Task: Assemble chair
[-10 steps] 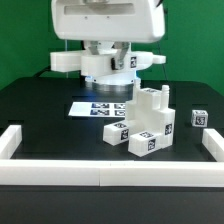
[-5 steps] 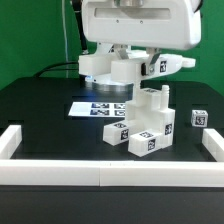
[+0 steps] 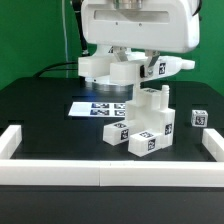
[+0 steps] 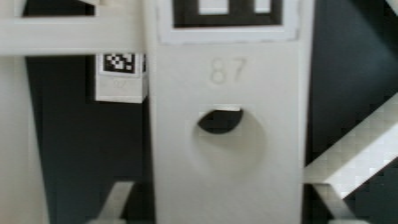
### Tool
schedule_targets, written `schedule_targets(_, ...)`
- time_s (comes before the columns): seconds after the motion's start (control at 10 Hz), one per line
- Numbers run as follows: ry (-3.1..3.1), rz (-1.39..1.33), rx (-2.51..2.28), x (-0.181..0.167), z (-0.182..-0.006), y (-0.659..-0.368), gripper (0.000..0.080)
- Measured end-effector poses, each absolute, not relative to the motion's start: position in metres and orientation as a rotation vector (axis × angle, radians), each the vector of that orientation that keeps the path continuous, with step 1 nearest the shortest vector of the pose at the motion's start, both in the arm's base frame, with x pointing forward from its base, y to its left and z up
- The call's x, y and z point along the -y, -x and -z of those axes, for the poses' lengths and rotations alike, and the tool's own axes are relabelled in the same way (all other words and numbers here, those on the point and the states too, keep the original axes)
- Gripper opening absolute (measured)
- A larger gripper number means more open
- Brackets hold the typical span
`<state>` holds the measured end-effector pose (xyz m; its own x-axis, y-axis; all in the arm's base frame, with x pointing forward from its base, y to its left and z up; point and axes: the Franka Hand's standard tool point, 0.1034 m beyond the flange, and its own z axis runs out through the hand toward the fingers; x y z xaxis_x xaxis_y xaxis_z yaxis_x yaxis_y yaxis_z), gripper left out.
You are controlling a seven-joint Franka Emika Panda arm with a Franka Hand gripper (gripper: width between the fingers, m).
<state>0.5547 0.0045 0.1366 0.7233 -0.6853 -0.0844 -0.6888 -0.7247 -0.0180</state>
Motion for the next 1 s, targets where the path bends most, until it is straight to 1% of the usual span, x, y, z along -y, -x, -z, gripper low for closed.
schedule_targets(0.2,2.852,-0.131,-1.197,-0.009,-0.133,-0.548,0.0288)
schedule_targets(0.4,2.856,-0.131,-1.188,-0.011,-0.133,-0.547,0.0288)
schedule_targets(0.8,2.858,-0.136,-1.190,-0.029,-0.132,-0.547,0.0288)
schedule_targets(1.0,2.861,-0.141,-1.189,-0.028,-0.130,-0.546,0.0288)
